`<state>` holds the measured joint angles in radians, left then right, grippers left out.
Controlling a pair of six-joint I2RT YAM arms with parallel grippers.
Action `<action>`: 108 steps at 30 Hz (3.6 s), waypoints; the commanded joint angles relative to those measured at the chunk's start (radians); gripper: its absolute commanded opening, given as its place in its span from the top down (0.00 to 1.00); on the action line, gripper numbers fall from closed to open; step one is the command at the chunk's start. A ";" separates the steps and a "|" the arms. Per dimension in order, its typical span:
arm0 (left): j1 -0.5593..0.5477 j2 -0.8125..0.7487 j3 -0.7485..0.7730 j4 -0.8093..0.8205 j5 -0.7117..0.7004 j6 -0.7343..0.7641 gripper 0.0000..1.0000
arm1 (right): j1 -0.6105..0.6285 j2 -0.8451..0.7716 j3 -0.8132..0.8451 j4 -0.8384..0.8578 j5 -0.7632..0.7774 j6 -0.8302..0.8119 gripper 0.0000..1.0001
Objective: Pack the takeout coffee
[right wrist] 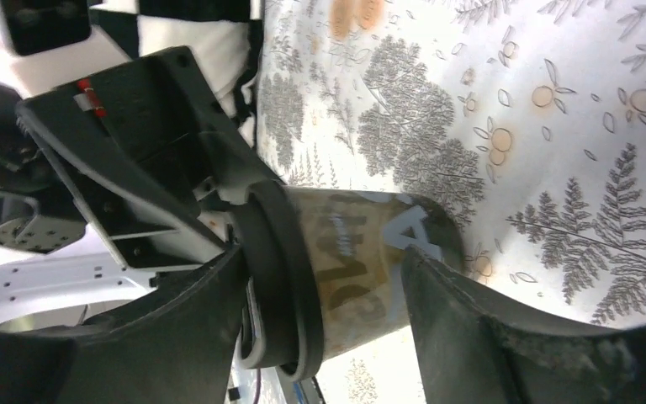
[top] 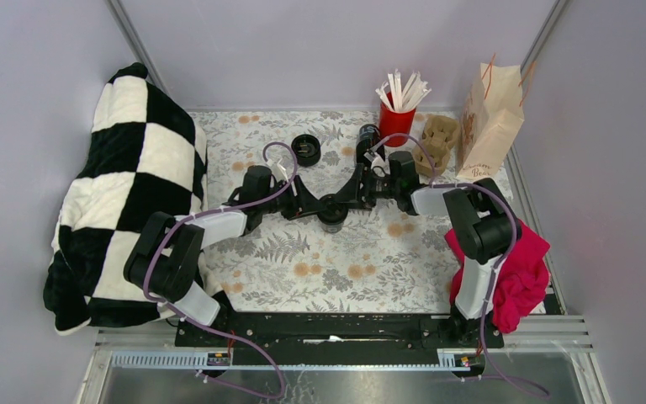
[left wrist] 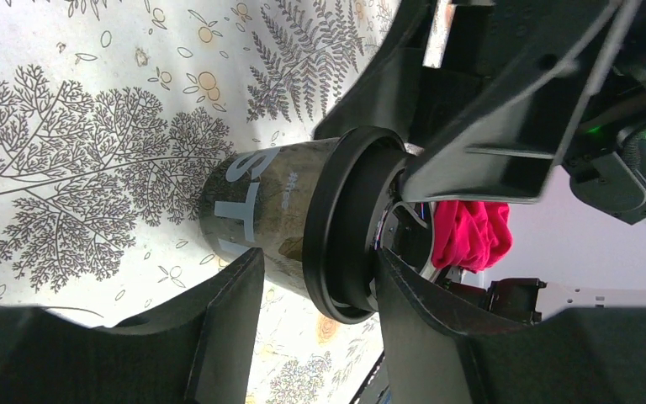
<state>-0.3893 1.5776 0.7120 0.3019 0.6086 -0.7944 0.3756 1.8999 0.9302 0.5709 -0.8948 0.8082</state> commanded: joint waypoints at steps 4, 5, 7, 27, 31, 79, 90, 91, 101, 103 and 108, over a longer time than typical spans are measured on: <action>-0.007 0.081 -0.100 -0.098 -0.138 0.038 0.47 | 0.014 0.193 -0.062 0.001 0.107 0.009 0.42; -0.006 0.082 -0.116 -0.085 -0.140 0.034 0.47 | 0.013 0.210 -0.092 0.047 0.114 0.037 0.43; -0.006 0.084 -0.138 -0.073 -0.141 0.029 0.47 | 0.019 0.191 -0.128 0.045 0.164 0.031 0.43; -0.019 0.039 -0.100 -0.113 -0.135 0.034 0.47 | 0.018 -0.168 -0.254 0.123 -0.019 -0.048 0.03; -0.032 0.041 -0.085 -0.121 -0.140 0.037 0.47 | 0.016 -0.130 -0.225 0.140 0.010 0.003 0.07; -0.003 0.113 -0.168 0.025 -0.088 -0.004 0.32 | 0.010 0.153 -0.025 0.201 -0.068 0.123 0.15; -0.005 0.125 -0.175 0.019 -0.108 -0.002 0.33 | 0.005 0.165 -0.102 0.123 0.052 0.024 0.16; -0.005 0.128 -0.183 0.023 -0.116 -0.004 0.33 | 0.005 0.173 -0.137 0.145 0.089 0.028 0.18; -0.005 0.136 -0.244 0.078 -0.124 -0.018 0.34 | 0.003 0.207 -0.247 0.277 0.182 0.091 0.31; -0.005 0.123 -0.240 0.069 -0.125 -0.016 0.34 | 0.003 0.186 -0.230 0.264 0.163 0.091 0.30; -0.012 0.093 -0.209 0.008 -0.140 0.012 0.34 | -0.009 0.008 -0.152 0.160 0.055 0.078 0.15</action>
<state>-0.3981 1.6253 0.5499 0.6476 0.6106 -0.9176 0.3725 1.9877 0.7734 1.0130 -0.8303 0.9943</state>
